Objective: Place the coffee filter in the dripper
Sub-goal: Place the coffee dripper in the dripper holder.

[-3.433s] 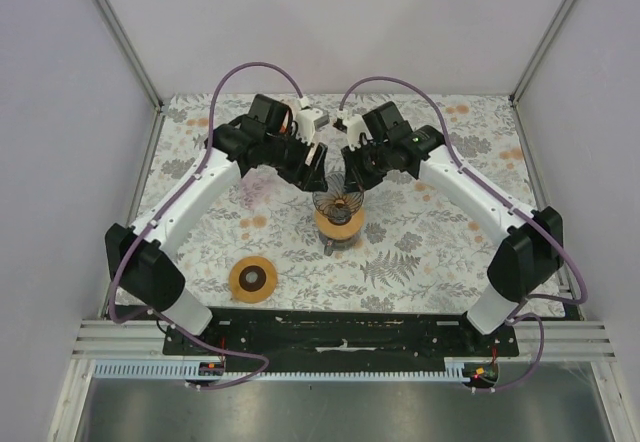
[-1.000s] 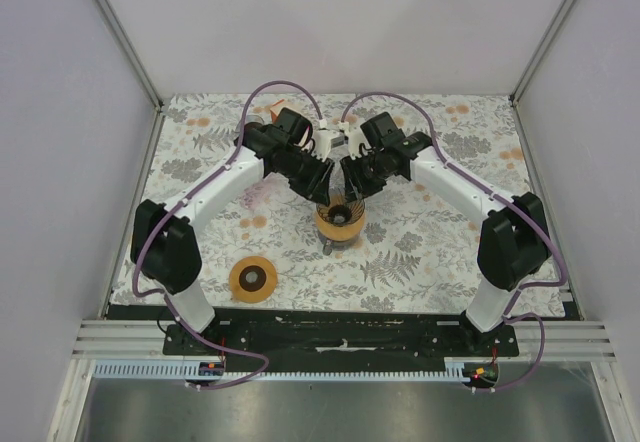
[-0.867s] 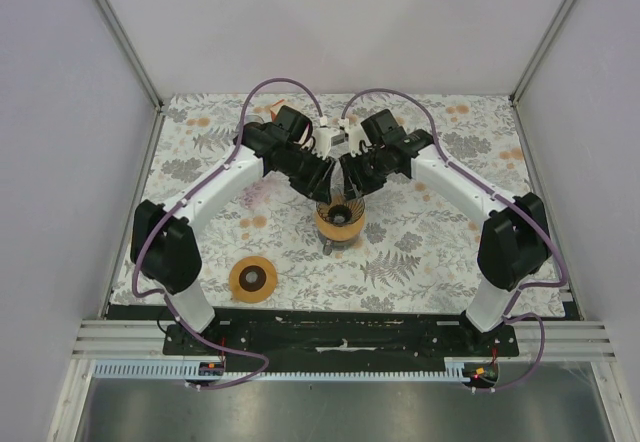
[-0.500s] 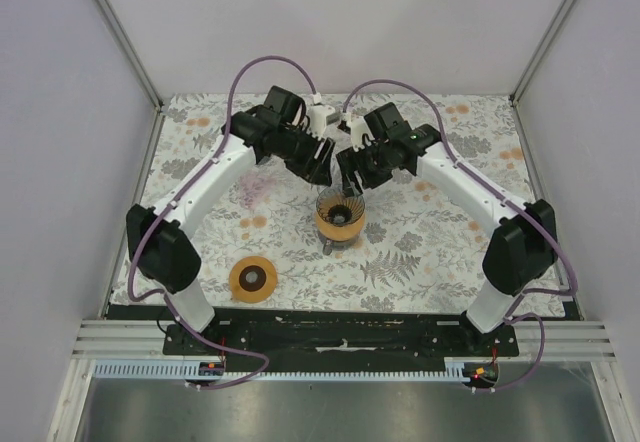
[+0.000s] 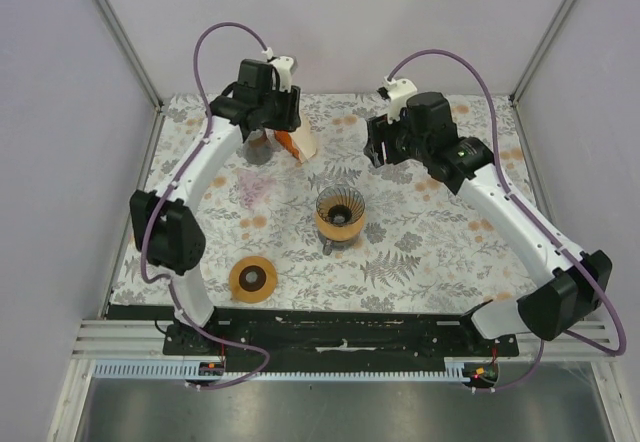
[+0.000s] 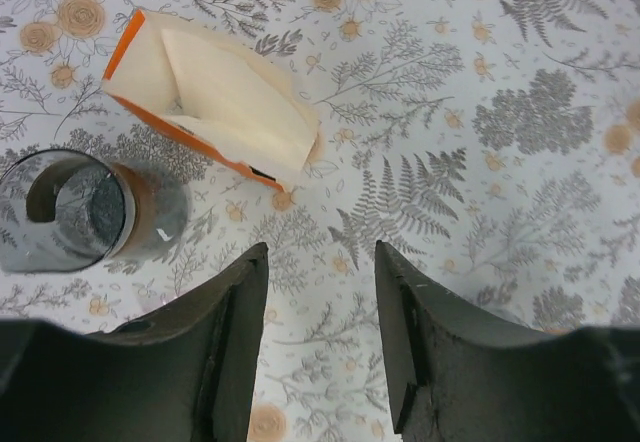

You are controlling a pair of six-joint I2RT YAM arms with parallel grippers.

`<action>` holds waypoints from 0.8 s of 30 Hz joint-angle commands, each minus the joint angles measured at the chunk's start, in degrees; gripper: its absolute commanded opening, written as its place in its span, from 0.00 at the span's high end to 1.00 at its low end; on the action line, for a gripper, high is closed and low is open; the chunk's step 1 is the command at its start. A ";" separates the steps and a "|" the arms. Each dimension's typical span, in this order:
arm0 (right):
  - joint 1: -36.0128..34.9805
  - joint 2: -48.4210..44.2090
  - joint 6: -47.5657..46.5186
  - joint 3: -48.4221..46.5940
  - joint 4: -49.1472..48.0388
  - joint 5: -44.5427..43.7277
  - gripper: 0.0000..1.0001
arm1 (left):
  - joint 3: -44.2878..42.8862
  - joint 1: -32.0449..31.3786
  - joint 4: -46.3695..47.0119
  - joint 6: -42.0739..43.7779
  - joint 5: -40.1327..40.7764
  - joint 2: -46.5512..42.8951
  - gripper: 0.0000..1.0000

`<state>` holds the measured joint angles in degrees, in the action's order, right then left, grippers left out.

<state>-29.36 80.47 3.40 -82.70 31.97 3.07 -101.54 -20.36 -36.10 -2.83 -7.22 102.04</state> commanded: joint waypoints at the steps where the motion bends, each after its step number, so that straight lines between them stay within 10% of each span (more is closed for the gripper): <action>1: 1.50 2.32 1.52 1.92 -5.33 -4.74 0.33 | -5.15 -1.00 3.67 -0.95 3.62 8.07 0.47; 6: 2.47 5.31 1.79 2.19 -6.30 -4.04 0.34 | -12.28 -1.43 3.22 -4.71 6.33 16.07 0.46; 13: 2.91 7.86 1.26 2.01 -6.21 -3.42 0.34 | -7.64 -9.69 4.19 -16.32 35.85 18.90 0.51; 24: 3.09 7.78 -0.41 2.71 -6.48 -3.25 0.35 | -3.93 -10.31 3.58 -25.29 41.94 21.27 0.46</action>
<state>-26.46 88.88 4.21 -80.27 27.64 0.03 -105.78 -31.66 -34.11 -22.17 28.73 121.38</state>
